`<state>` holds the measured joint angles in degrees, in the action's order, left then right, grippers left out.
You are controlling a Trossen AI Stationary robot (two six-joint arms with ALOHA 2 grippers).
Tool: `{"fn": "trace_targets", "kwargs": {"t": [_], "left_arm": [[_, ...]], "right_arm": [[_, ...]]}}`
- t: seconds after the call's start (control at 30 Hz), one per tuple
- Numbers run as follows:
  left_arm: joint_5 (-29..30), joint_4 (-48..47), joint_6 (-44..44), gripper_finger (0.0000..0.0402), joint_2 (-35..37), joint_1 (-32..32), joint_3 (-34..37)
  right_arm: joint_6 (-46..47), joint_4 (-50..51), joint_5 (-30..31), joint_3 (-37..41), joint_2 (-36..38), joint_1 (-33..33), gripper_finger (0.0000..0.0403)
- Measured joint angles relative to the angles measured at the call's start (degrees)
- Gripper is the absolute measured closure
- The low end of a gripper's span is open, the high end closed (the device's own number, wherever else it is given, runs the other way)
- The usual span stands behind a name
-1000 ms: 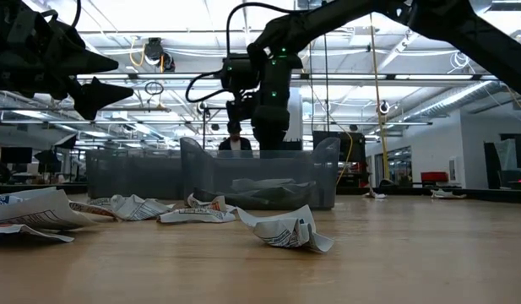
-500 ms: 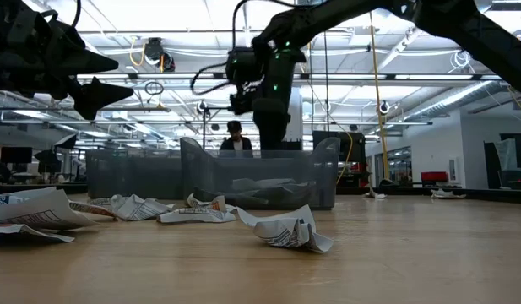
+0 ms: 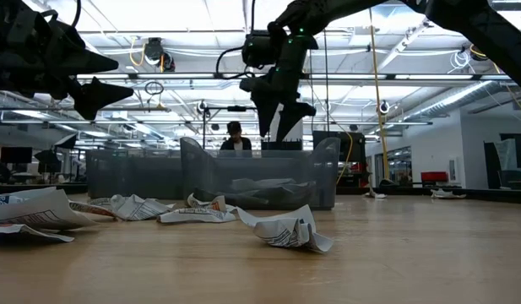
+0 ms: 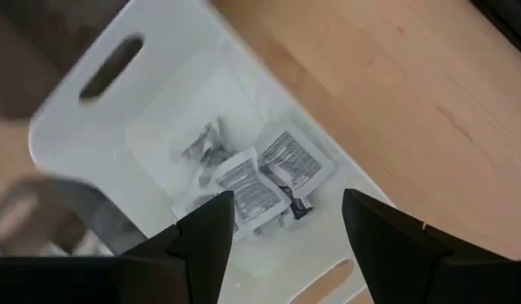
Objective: Pick & Place First Aid Supplies
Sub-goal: Put the gray towelette pack into the white bin
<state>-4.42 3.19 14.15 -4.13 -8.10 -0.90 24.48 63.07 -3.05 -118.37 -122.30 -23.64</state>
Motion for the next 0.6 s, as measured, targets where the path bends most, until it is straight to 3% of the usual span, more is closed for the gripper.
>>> {"fn": "trace_targets", "kwargs": {"t": [0.4,0.6], "left_arm": [[0.0,0.0,0.0,0.0091,0.0,0.0,0.0],[0.0,0.0,0.0,0.0091,0.0,0.0,0.0]], "right_arm": [[0.1,1.1,1.6,-0.1,1.9,-6.6,0.0189],[0.3,-0.2,3.5,7.0,6.5,-10.8,0.0192]]}}
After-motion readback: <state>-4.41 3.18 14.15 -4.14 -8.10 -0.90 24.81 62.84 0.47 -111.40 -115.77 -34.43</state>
